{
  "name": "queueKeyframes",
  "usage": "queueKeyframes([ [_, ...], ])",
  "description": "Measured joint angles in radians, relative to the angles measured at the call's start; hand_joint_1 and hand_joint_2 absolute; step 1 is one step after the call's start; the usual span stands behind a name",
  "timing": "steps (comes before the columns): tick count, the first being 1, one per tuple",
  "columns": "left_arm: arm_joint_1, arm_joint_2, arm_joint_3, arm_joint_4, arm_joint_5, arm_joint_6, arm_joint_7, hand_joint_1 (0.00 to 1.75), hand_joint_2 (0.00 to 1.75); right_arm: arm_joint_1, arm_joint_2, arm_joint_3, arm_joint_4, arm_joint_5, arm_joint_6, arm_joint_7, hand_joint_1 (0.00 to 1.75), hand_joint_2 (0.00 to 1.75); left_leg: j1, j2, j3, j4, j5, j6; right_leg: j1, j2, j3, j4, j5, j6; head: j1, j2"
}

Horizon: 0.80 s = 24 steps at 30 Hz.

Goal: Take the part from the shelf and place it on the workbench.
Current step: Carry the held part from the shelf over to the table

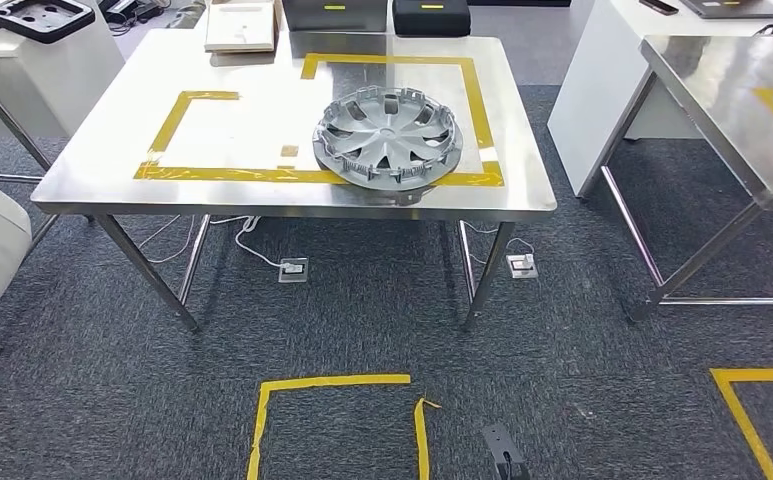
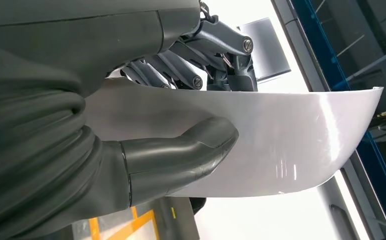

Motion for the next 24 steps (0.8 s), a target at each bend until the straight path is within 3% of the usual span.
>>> queueKeyframes([
  [2, 0.005, -0.001, 0.002, -0.001, -0.001, 0.001, 0.000, 1.75, 1.75, 0.001, 0.000, 0.000, 0.000, 0.001, 0.000, 0.000, 0.00, 0.00, -0.004, -0.003, 0.024, 0.001, -0.024, 0.001, 0.001, 0.000, -0.061, 0.006, 0.048, -0.003, 0.001, 0.000],
  [3, 0.006, -0.001, 0.002, -0.001, -0.001, 0.002, 0.000, 1.75, 1.75, 0.001, 0.000, 0.000, 0.000, 0.001, 0.000, 0.000, 0.00, 0.00, -0.004, -0.003, 0.030, 0.002, -0.030, -0.002, 0.002, 0.000, -0.043, -0.056, 0.088, -0.007, 0.000, 0.000],
  [5, 0.005, 0.000, 0.004, -0.001, -0.002, 0.003, 0.000, 1.75, 1.75, 0.000, 0.000, 0.000, 0.000, 0.002, 0.000, -0.001, 0.00, 0.00, -0.005, -0.005, 0.035, 0.003, -0.041, -0.012, 0.008, 0.001, -0.019, -0.134, 0.112, -0.014, -0.001, 0.000],
  [9, 0.004, 0.005, 0.007, -0.002, -0.003, 0.005, 0.000, 1.75, 1.75, 0.003, 0.000, 0.000, 0.000, 0.003, 0.000, -0.002, 0.00, 0.00, -0.004, -0.005, 0.037, 0.037, -0.048, -0.036, 0.007, 0.002, 0.004, -0.145, 0.109, -0.036, -0.004, 0.000],
  [11, 0.003, 0.009, 0.009, -0.002, -0.003, 0.005, -0.001, 1.75, 1.75, 0.001, -0.001, 0.000, 0.000, 0.003, 0.000, -0.004, 0.00, 0.00, 0.000, -0.002, -0.006, 0.117, -0.072, -0.044, 0.005, 0.002, 0.019, -0.148, 0.103, -0.046, -0.008, 0.000],
  [13, 0.005, 0.010, 0.011, -0.002, -0.003, 0.005, -0.001, 1.75, 1.75, 0.001, -0.001, 0.000, 0.000, 0.005, 0.001, -0.004, 0.00, 0.00, 0.003, -0.001, -0.081, 0.232, -0.116, -0.051, 0.005, 0.002, 0.028, -0.148, 0.092, -0.051, -0.010, 0.000],
  [14, 0.008, 0.010, 0.011, -0.002, -0.003, 0.005, 0.000, 1.75, 1.75, 0.001, -0.001, 0.000, 0.000, 0.007, 0.001, -0.004, 0.00, 0.00, 0.005, 0.000, -0.112, 0.268, -0.129, -0.054, 0.004, 0.002, 0.033, -0.148, 0.087, -0.050, -0.011, 0.000],
  [15, 0.011, 0.010, 0.011, -0.002, -0.003, 0.005, 0.000, 1.75, 1.75, 0.002, -0.001, 0.000, 0.000, 0.008, 0.002, -0.003, 0.00, 0.00, 0.006, 0.000, -0.128, 0.272, -0.121, -0.056, 0.004, 0.002, 0.040, -0.148, 0.080, -0.049, -0.011, 0.000],
  [16, 0.012, 0.010, 0.011, -0.002, -0.003, 0.005, 0.000, 1.75, 1.75, 0.003, -0.001, 0.000, 0.000, 0.008, 0.002, -0.003, 0.00, 0.00, 0.007, 0.002, -0.125, 0.242, -0.093, -0.056, 0.004, 0.002, 0.049, -0.147, 0.073, -0.047, -0.011, 0.000],
  [18, 0.012, 0.010, 0.011, -0.002, -0.003, 0.005, 0.000, 1.75, 1.75, 0.003, -0.001, -0.001, 0.000, 0.009, 0.003, -0.003, 0.00, 0.00, 0.008, 0.006, -0.082, 0.118, -0.007, -0.054, 0.003, 0.002, 0.069, -0.148, 0.058, -0.041, -0.011, 0.000],
  [19, 0.011, 0.011, 0.011, -0.002, -0.003, 0.005, 0.000, 1.75, 1.75, 0.002, -0.001, -0.001, 0.000, 0.010, 0.004, -0.003, 0.00, 0.00, 0.006, 0.009, -0.064, 0.064, 0.010, -0.051, 0.003, 0.003, 0.076, -0.147, 0.052, -0.036, -0.012, 0.000],
  [21, 0.012, 0.011, 0.012, -0.002, -0.003, 0.005, 0.000, 1.75, 1.75, 0.002, -0.001, -0.001, 0.000, 0.010, 0.004, -0.002, 0.00, 0.00, 0.001, 0.012, -0.046, 0.018, 0.010, -0.036, 0.004, 0.002, 0.082, -0.147, 0.044, -0.024, -0.014, 0.000],
  [24, 0.012, 0.011, 0.012, -0.005, -0.003, 0.006, 0.000, 1.75, 1.75, 0.003, -0.001, -0.001, 0.000, 0.010, 0.006, -0.003, 0.00, 0.00, 0.003, 0.011, -0.027, 0.008, 0.011, -0.011, 0.005, 0.000, 0.085, -0.127, 0.040, -0.007, -0.013, 0.000],
])
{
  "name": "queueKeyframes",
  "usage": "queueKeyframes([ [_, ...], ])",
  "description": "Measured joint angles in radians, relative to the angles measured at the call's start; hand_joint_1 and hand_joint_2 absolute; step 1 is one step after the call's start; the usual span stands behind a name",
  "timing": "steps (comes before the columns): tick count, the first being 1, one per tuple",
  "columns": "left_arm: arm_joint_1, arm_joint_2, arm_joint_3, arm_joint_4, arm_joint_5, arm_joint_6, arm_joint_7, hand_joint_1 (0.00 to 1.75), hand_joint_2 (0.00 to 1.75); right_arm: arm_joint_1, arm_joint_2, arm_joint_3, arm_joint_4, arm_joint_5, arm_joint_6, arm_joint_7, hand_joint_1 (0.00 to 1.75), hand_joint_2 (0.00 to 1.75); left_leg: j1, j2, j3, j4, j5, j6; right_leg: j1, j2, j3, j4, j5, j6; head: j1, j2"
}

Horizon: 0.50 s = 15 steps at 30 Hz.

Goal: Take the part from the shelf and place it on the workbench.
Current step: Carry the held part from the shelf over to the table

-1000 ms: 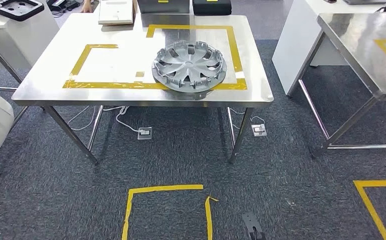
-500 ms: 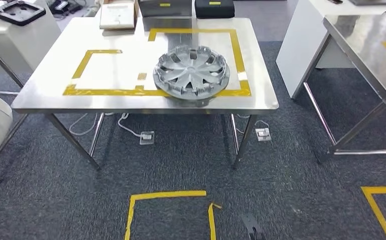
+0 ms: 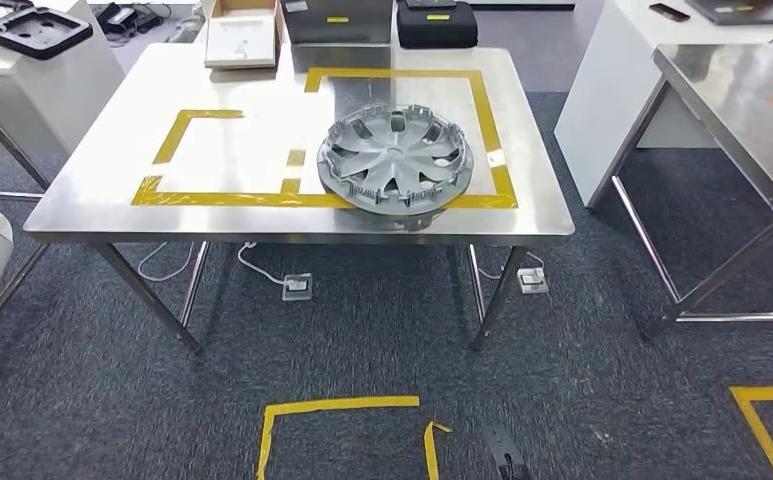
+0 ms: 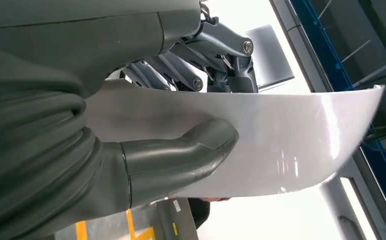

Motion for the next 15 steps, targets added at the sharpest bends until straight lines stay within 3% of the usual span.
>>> queueKeyframes([
  [2, -0.001, 0.000, 0.000, -0.002, 0.000, 0.000, -0.001, 1.75, 1.75, -0.002, 0.000, 0.000, 0.000, 0.001, 0.002, -0.001, 0.00, 0.00, 0.001, -0.001, 0.014, -0.003, -0.006, 0.012, -0.002, 0.000, -0.042, 0.075, -0.020, 0.005, 0.002, 0.000],
  [4, 0.000, 0.000, 0.000, -0.002, 0.000, 0.000, -0.001, 1.75, 1.75, -0.001, 0.000, 0.000, 0.000, 0.001, 0.004, -0.001, 0.00, 0.00, -0.001, -0.001, 0.022, -0.003, -0.017, 0.020, -0.002, 0.001, -0.125, 0.199, -0.064, 0.010, 0.003, 0.000],
  [6, 0.002, 0.000, 0.000, -0.002, 0.000, 0.000, -0.001, 1.75, 1.75, 0.002, -0.001, 0.000, 0.000, 0.001, 0.006, -0.001, 0.00, 0.00, -0.003, -0.004, 0.034, -0.003, -0.030, 0.021, -0.002, 0.001, -0.188, 0.261, -0.082, 0.012, 0.003, 0.000],
  [7, 0.002, 0.000, 0.000, -0.002, 0.000, 0.000, -0.001, 1.75, 1.75, 0.003, -0.001, 0.000, 0.000, 0.001, 0.006, -0.001, 0.00, 0.00, -0.004, -0.006, 0.043, -0.003, -0.037, 0.019, -0.001, 0.001, -0.194, 0.241, -0.061, 0.011, 0.003, 0.000],
  [9, 0.002, 0.000, 0.000, -0.002, 0.000, 0.000, -0.001, 1.75, 1.75, 0.004, -0.001, 0.000, 0.000, 0.001, 0.006, -0.001, 0.00, 0.00, -0.004, -0.007, 0.061, -0.004, -0.054, 0.014, 0.000, 0.001, -0.165, 0.119, 0.031, 0.002, 0.002, 0.000],
  [10, 0.002, 0.000, 0.000, -0.001, 0.000, 0.000, -0.001, 1.75, 1.75, 0.004, -0.001, 0.000, 0.000, 0.001, 0.006, -0.001, 0.00, 0.00, -0.005, -0.008, 0.069, -0.002, -0.063, 0.009, 0.003, 0.000, -0.148, 0.057, 0.063, -0.004, 0.002, 0.000],
  [12, 0.004, 0.000, 0.000, -0.001, 0.000, 0.000, -0.001, 1.75, 1.75, 0.004, -0.002, 0.000, 0.000, 0.001, 0.006, 0.001, 0.00, 0.00, -0.006, -0.009, 0.079, 0.000, -0.076, -0.002, 0.009, 0.000, -0.129, -0.008, 0.087, -0.014, 0.002, 0.000],
  [15, 0.010, 0.004, 0.001, -0.004, 0.001, 0.003, -0.003, 1.75, 1.75, 0.004, -0.002, 0.000, 0.000, 0.001, 0.006, 0.002, 0.00, 0.00, -0.006, -0.010, 0.088, 0.018, -0.079, -0.022, 0.006, 0.000, -0.103, -0.021, 0.085, -0.029, 0.002, 0.000],
])
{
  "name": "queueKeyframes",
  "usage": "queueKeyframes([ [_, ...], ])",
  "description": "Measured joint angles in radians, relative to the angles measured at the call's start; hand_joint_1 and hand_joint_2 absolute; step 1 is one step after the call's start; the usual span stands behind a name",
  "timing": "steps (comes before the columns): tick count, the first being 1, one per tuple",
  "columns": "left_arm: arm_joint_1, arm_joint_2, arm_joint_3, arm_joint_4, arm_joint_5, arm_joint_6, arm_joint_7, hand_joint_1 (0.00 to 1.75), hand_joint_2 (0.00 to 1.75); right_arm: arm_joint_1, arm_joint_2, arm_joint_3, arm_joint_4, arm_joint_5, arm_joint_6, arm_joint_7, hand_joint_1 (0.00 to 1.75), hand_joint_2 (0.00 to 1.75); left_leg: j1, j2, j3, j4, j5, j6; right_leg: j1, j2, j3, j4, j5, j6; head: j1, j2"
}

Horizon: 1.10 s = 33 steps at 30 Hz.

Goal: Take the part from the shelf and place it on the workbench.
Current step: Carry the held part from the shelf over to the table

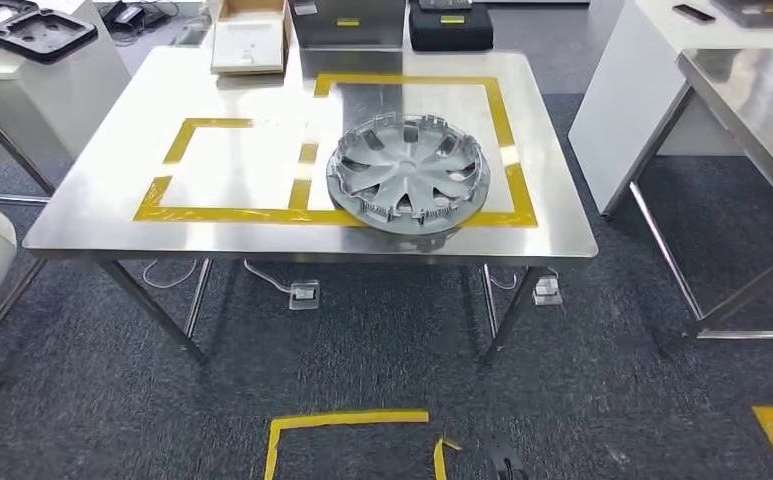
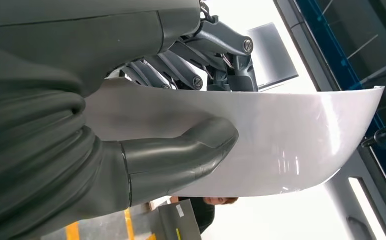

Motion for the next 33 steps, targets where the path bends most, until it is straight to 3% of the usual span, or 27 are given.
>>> queueKeyframes([
  [1, 0.001, 0.002, 0.000, -0.001, 0.000, 0.001, -0.001, 1.75, 1.75, -0.001, 0.000, 0.000, 0.000, 0.000, 0.000, 0.000, 0.00, 0.00, 0.000, 0.001, -0.013, 0.028, 0.001, -0.005, -0.003, 0.000, 0.012, -0.003, -0.003, -0.006, -0.003, 0.000],
  [3, 0.003, 0.004, 0.001, -0.001, 0.001, 0.002, -0.002, 1.75, 1.75, -0.003, -0.001, 0.000, 0.000, 0.000, 0.000, 0.000, 0.00, 0.00, 0.003, 0.003, -0.078, 0.132, -0.014, -0.014, -0.006, 0.001, 0.033, -0.007, -0.015, -0.014, -0.007, 0.000],
  [5, 0.009, 0.006, 0.001, 0.000, 0.001, 0.002, -0.003, 1.75, 1.75, -0.002, -0.001, 0.000, 0.000, 0.000, 0.000, 0.000, 0.00, 0.00, 0.006, 0.003, -0.161, 0.234, -0.061, -0.021, -0.006, 0.001, 0.052, -0.008, -0.033, -0.016, -0.008, 0.000],
  [6, 0.012, 0.006, 0.001, 0.000, 0.001, 0.002, -0.002, 1.75, 1.75, -0.002, -0.001, 0.000, 0.000, 0.000, 0.000, 0.000, 0.00, 0.00, 0.007, 0.004, -0.188, 0.252, -0.080, -0.023, -0.006, 0.002, 0.064, -0.008, -0.043, -0.015, -0.009, 0.000],
  [7, 0.013, 0.007, 0.001, 0.000, 0.002, 0.002, -0.002, 1.75, 1.75, -0.001, -0.001, 0.000, 0.000, 0.000, 0.000, 0.000, 0.00, 0.00, 0.008, 0.004, -0.200, 0.240, -0.079, -0.023, -0.006, 0.002, 0.078, -0.008, -0.054, -0.015, -0.009, 0.000],
  [8, 0.014, 0.008, 0.001, 0.000, 0.002, 0.002, -0.002, 1.75, 1.75, -0.001, -0.001, 0.000, 0.000, 0.000, 0.000, 0.000, 0.00, 0.00, 0.008, 0.004, -0.196, 0.199, -0.055, -0.021, -0.007, 0.003, 0.093, -0.008, -0.065, -0.014, -0.009, 0.000],
  [10, 0.015, 0.011, 0.003, -0.001, 0.002, 0.004, -0.003, 1.75, 1.75, -0.002, -0.001, 0.000, 0.000, 0.001, 0.001, 0.000, 0.00, 0.00, 0.007, 0.005, -0.167, 0.072, 0.046, -0.014, -0.006, 0.004, 0.120, -0.006, -0.089, -0.008, -0.010, 0.000],
  [12, 0.018, 0.014, 0.007, -0.002, 0.002, 0.006, -0.003, 1.75, 1.75, -0.003, -0.001, 0.000, 0.000, 0.001, 0.000, 0.000, 0.00, 0.00, 0.004, 0.007, -0.146, -0.004, 0.108, -0.003, -0.003, 0.005, 0.136, -0.007, -0.109, 0.004, -0.013, 0.000],
  [15, 0.025, 0.018, 0.012, -0.007, 0.004, 0.011, -0.004, 1.75, 1.75, -0.004, -0.002, 0.000, 0.000, 0.001, -0.002, -0.003, 0.00, 0.00, 0.004, 0.006, -0.126, -0.016, 0.109, 0.018, -0.001, 0.005, 0.148, 0.004, -0.118, 0.022, -0.014, 0.000],
  [17, 0.026, 0.020, 0.016, -0.010, 0.005, 0.012, -0.005, 1.75, 1.75, -0.006, -0.002, 0.000, 0.000, 0.001, -0.002, -0.004, 0.00, 0.00, 0.006, 0.005, -0.109, -0.019, 0.101, 0.030, -0.003, 0.004, 0.120, 0.063, -0.124, 0.029, -0.013, 0.000],
  [20, 0.028, 0.020, 0.019, -0.011, 0.011, 0.012, -0.007, 1.75, 1.75, -0.006, -0.002, 0.000, 0.000, 0.002, -0.001, -0.004, 0.00, 0.00, 0.004, 0.004, -0.090, -0.020, 0.081, 0.039, -0.005, 0.004, 0.000, 0.227, -0.188, 0.037, -0.010, 0.000],
  [21, 0.029, 0.020, 0.019, -0.010, 0.013, 0.012, -0.007, 1.75, 1.75, -0.004, -0.002, 0.000, 0.000, 0.002, -0.001, -0.004, 0.00, 0.00, 0.003, 0.003, -0.081, -0.019, 0.074, 0.039, -0.005, 0.004, -0.032, 0.255, -0.210, 0.039, -0.009, 0.000],
  [22, 0.029, 0.021, 0.019, -0.010, 0.014, 0.013, -0.008, 1.75, 1.75, -0.003, -0.002, 0.000, 0.000, 0.002, -0.001, -0.004, 0.00, 0.00, 0.003, 0.002, -0.071, -0.019, 0.065, 0.039, -0.004, 0.004, -0.050, 0.251, -0.213, 0.038, -0.008, 0.000],
  [23, 0.030, 0.021, 0.019, -0.010, 0.014, 0.016, -0.010, 1.75, 1.75, -0.003, -0.003, 0.000, 0.000, 0.002, -0.001, -0.004, 0.00, 0.00, 0.003, 0.001, -0.059, -0.019, 0.056, 0.037, -0.004, 0.004, -0.051, 0.215, -0.189, 0.037, -0.008, 0.000],
  [25, 0.030, 0.021, 0.019, -0.010, 0.007, 0.024, -0.017, 1.75, 1.75, -0.002, -0.003, 0.000, 0.000, 0.003, -0.001, -0.004, 0.00, 0.00, 0.002, 0.000, -0.035, -0.018, 0.036, 0.031, -0.003, 0.004, -0.029, 0.095, -0.083, 0.029, -0.008, 0.000],
  [27, 0.030, 0.022, 0.019, -0.009, -0.001, 0.034, -0.022, 1.75, 1.75, -0.001, -0.003, 0.000, 0.000, 0.004, -0.001, -0.002, 0.00, 0.00, 0.001, -0.002, -0.023, -0.017, 0.021, 0.021, 0.002, 0.004, -0.012, 0.020, -0.012, 0.018, -0.008, 0.000],
  [30, 0.029, 0.027, 0.019, -0.008, -0.003, 0.042, -0.023, 1.75, 1.75, -0.003, -0.003, 0.000, 0.000, -0.002, -0.002, 0.010, 0.00, 0.00, 0.000, -0.003, -0.016, -0.015, 0.014, 0.011, 0.005, 0.004, -0.004, 0.006, 0.008, 0.012, -0.008, 0.000],
  [33, 0.026, 0.033, 0.019, -0.008, -0.002, 0.048, -0.022, 1.75, 1.75, -0.006, -0.003, -0.002, 0.000, -0.010, -0.002, 0.019, 0.00, 0.00, -0.001, -0.002, -0.004, -0.027, 0.010, 0.016, 0.003, 0.007, 0.001, 0.003, 0.005, 0.010, -0.008, 0.000],
])
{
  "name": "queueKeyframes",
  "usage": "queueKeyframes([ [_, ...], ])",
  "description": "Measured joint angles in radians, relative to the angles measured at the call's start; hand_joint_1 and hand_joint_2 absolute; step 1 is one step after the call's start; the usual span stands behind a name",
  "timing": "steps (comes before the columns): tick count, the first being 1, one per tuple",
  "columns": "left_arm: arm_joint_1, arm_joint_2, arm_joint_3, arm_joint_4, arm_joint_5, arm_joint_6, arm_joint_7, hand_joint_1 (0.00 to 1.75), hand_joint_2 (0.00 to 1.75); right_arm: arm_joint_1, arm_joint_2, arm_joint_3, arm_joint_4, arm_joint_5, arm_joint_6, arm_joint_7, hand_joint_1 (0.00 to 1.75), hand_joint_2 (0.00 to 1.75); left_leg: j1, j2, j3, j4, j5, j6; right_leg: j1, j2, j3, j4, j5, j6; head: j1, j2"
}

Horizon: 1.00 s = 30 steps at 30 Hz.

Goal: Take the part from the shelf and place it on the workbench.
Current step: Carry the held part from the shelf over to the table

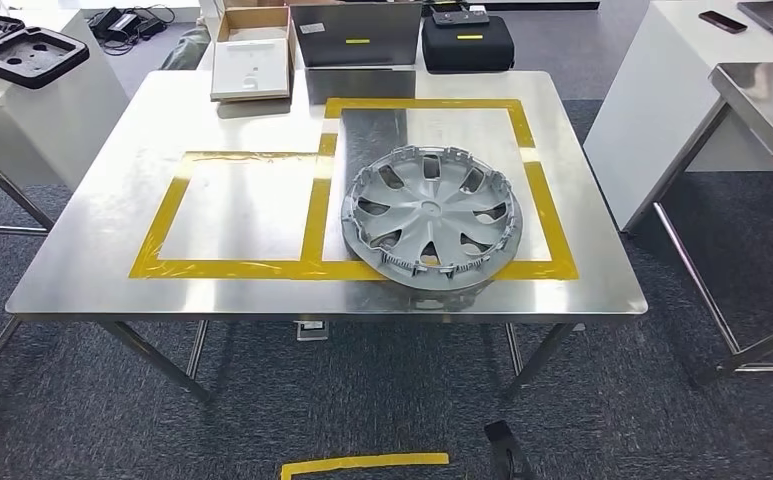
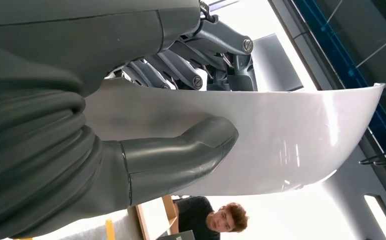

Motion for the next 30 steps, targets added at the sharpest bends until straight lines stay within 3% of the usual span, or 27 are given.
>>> queueKeyframes([
  [7, -0.002, 0.008, 0.000, 0.000, 0.007, 0.005, 0.002, 1.75, 1.75, -0.001, 0.002, -0.011, 0.000, -0.011, 0.005, 0.001, 0.00, 0.00, -0.003, 0.003, 0.005, -0.010, -0.005, 0.002, -0.002, 0.000, 0.003, -0.001, -0.004, -0.002, 0.000, 0.000],
  [12, -0.001, 0.014, 0.000, 0.000, 0.012, 0.007, 0.000, 1.75, 1.75, 0.000, 0.001, -0.013, 0.000, -0.012, 0.006, 0.001, 0.00, 0.00, 0.000, 0.010, 0.011, -0.029, 0.010, 0.007, -0.004, 0.001, 0.003, 0.001, -0.004, 0.010, 0.000, 0.000],
  [14, 0.000, 0.014, 0.000, 0.000, 0.017, 0.009, -0.002, 1.75, 1.75, 0.000, 0.000, -0.013, 0.000, -0.013, 0.007, 0.001, 0.00, 0.00, 0.008, 0.020, 0.022, -0.044, 0.021, 0.010, -0.004, 0.001, -0.028, 0.066, -0.041, 0.019, 0.004, 0.000],
  [16, 0.004, 0.014, 0.000, 0.000, 0.021, 0.010, -0.004, 1.75, 1.75, 0.001, 0.000, -0.014, 0.000, -0.013, 0.009, 0.000, 0.00, 0.00, 0.008, 0.031, 0.022, -0.043, 0.021, 0.012, -0.008, 0.000, -0.089, 0.190, -0.097, 0.028, 0.007, 0.000],
  [17, 0.007, 0.014, 0.000, 0.001, 0.022, 0.011, -0.005, 1.75, 1.75, 0.002, 0.000, -0.014, 0.000, -0.012, 0.009, 0.000, 0.00, 0.00, 0.009, 0.038, 0.022, -0.042, 0.019, 0.010, -0.011, -0.001, -0.114, 0.237, -0.109, 0.032, 0.007, 0.000],
  [18, 0.009, 0.014, 0.000, 0.002, 0.022, 0.012, -0.005, 1.75, 1.75, 0.003, -0.001, -0.014, 0.000, -0.012, 0.009, 0.001, 0.00, 0.00, 0.011, 0.045, 0.022, -0.039, 0.016, 0.008, -0.014, -0.002, -0.125, 0.253, -0.103, 0.037, 0.007, 0.000],
  [19, 0.010, 0.014, 0.000, 0.002, 0.023, 0.013, -0.006, 1.75, 1.75, 0.003, -0.002, -0.014, 0.000, -0.011, 0.009, 0.001, 0.00, 0.00, 0.014, 0.053, 0.023, -0.035, 0.011, 0.005, -0.016, -0.005, -0.117, 0.231, -0.080, 0.041, 0.008, 0.000],
  [21, 0.010, 0.014, 0.000, 0.003, 0.024, 0.014, -0.006, 1.75, 1.75, 0.003, -0.003, -0.014, 0.000, -0.010, 0.009, 0.001, 0.00, 0.00, 0.019, 0.068, 0.026, -0.022, -0.003, -0.007, -0.019, -0.030, -0.062, 0.112, -0.021, 0.047, 0.008, 0.000],
  [23, 0.008, 0.016, 0.000, 0.001, 0.024, 0.015, -0.006, 1.75, 1.75, 0.000, -0.001, -0.014, 0.001, -0.010, 0.010, 0.002, 0.00, 0.00, 0.016, 0.081, 0.026, -0.009, -0.020, -0.023, -0.018, -0.052, -0.022, 0.029, -0.001, 0.035, 0.010, 0.000],
  [24, 0.006, 0.016, -0.001, 0.001, 0.024, 0.015, -0.007, 1.75, 1.75, -0.001, 0.000, -0.014, 0.001, -0.010, 0.010, 0.004, 0.00, 0.00, 0.013, 0.087, 0.026, -0.008, -0.026, -0.030, -0.015, -0.054, -0.019, 0.023, -0.009, 0.024, 0.010, 0.000],
  [26, 0.001, 0.017, -0.002, 0.000, 0.024, 0.016, -0.007, 1.75, 1.75, -0.001, 0.000, -0.014, 0.002, -0.010, 0.010, 0.008, 0.00, 0.00, 0.013, 0.101, 0.035, -0.013, -0.033, -0.041, -0.015, -0.035, -0.016, 0.022, -0.011, 0.004, 0.010, 0.000],
  [28, -0.005, 0.016, -0.003, -0.001, 0.024, 0.017, -0.007, 1.75, 1.75, -0.001, 0.000, -0.014, 0.002, -0.010, 0.009, 0.011, 0.00, 0.00, 0.016, 0.085, 0.036, 0.009, -0.054, -0.050, -0.018, -0.017, -0.009, 0.018, -0.014, -0.008, 0.007, 0.000],
  [30, -0.007, 0.016, -0.003, 0.000, 0.024, 0.018, -0.007, 1.75, 1.75, -0.003, 0.000, -0.014, 0.002, -0.010, 0.009, 0.012, 0.00, 0.00, 0.019, 0.044, -0.010, 0.110, -0.105, -0.054, -0.019, 0.001, -0.003, 0.015, -0.015, -0.016, 0.004, 0.000],
])
